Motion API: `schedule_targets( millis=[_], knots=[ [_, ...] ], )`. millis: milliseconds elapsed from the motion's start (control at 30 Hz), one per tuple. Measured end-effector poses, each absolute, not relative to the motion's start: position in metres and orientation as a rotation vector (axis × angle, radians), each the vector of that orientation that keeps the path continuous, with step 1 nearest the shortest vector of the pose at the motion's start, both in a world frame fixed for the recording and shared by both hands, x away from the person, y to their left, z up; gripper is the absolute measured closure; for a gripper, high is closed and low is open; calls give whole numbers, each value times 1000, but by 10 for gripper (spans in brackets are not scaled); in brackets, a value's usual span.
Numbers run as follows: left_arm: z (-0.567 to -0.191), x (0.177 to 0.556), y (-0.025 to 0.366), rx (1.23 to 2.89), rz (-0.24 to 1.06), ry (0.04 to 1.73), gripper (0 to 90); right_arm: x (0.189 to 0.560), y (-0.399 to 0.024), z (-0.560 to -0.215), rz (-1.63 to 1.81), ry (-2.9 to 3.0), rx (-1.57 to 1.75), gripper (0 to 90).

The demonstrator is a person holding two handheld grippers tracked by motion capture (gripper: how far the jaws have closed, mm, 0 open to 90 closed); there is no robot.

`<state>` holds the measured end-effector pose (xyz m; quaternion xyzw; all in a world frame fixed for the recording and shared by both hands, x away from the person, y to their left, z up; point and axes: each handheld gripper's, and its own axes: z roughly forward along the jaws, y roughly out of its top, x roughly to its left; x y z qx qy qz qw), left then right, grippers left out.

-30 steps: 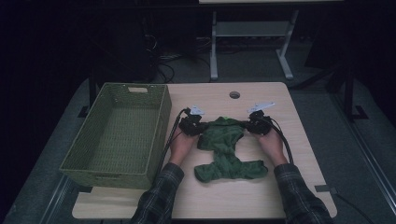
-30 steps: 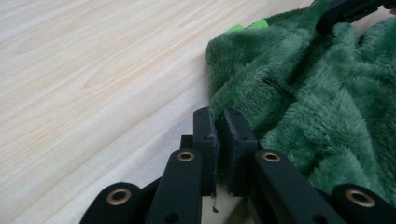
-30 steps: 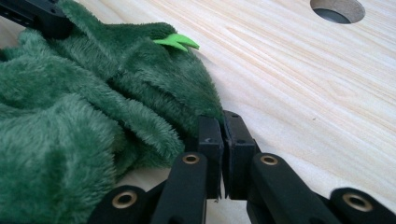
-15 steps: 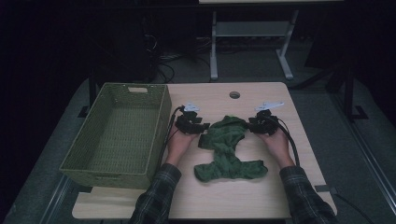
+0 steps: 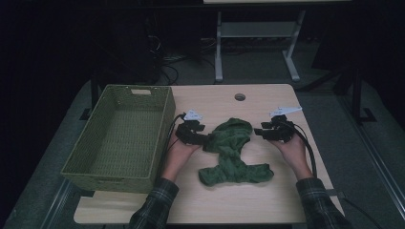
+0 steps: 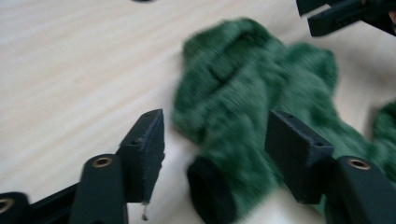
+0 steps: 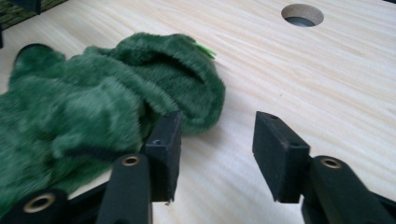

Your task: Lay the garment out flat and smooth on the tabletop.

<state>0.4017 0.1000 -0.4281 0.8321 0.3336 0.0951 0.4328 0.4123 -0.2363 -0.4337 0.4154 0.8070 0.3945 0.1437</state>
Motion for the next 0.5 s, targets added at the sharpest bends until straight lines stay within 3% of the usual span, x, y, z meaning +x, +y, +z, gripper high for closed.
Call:
schedule_targets(
  millis=[500],
  knots=[
    [-432, 338, 113, 2165, 224, 756, 184, 370, -236, -424, 1132, 2353, 1178, 418]
  ],
)
